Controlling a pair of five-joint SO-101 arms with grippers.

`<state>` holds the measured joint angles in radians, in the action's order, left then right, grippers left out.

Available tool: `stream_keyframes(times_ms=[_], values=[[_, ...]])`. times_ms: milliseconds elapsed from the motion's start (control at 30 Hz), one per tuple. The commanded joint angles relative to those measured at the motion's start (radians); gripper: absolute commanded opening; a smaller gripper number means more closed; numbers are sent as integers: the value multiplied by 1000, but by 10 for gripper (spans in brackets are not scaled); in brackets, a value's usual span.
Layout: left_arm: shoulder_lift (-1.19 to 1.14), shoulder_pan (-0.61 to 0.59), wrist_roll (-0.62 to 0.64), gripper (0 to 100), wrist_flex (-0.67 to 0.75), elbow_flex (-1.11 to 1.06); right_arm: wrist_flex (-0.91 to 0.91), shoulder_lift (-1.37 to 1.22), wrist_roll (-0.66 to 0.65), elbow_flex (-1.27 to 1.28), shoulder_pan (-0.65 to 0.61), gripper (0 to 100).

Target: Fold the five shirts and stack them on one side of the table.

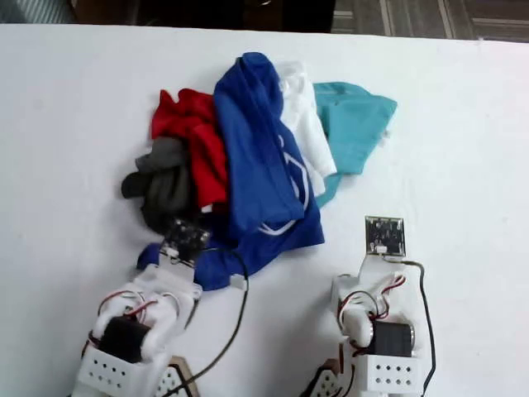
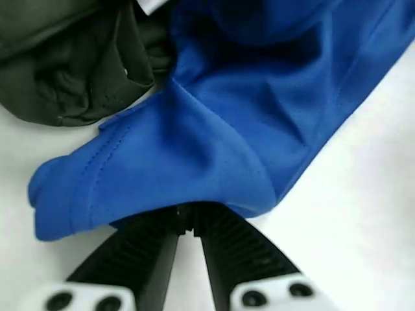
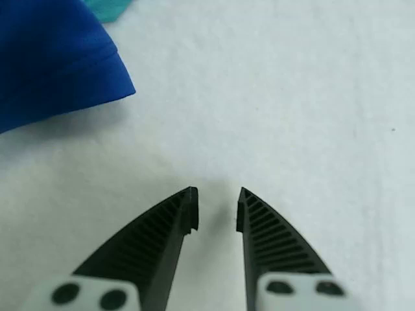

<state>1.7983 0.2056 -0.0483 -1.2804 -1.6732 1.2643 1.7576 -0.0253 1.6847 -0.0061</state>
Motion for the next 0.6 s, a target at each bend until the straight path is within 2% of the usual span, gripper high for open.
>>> stream_keyframes(times_ms=[0, 167, 367, 467, 567], values=[[20, 12, 3, 27, -3, -21, -19, -2, 6, 9, 7, 106], [21, -14, 2, 28, 115, -21, -19, -2, 6, 9, 7, 106], [21, -169, -6, 28, 460, -21, -19, -2, 6, 9, 7, 106], [21, -215, -123, 49, 577, -21, -19, -2, 6, 9, 7, 106], [21, -269, -269, 111, 601, -21, -19, -2, 6, 9, 7, 106]])
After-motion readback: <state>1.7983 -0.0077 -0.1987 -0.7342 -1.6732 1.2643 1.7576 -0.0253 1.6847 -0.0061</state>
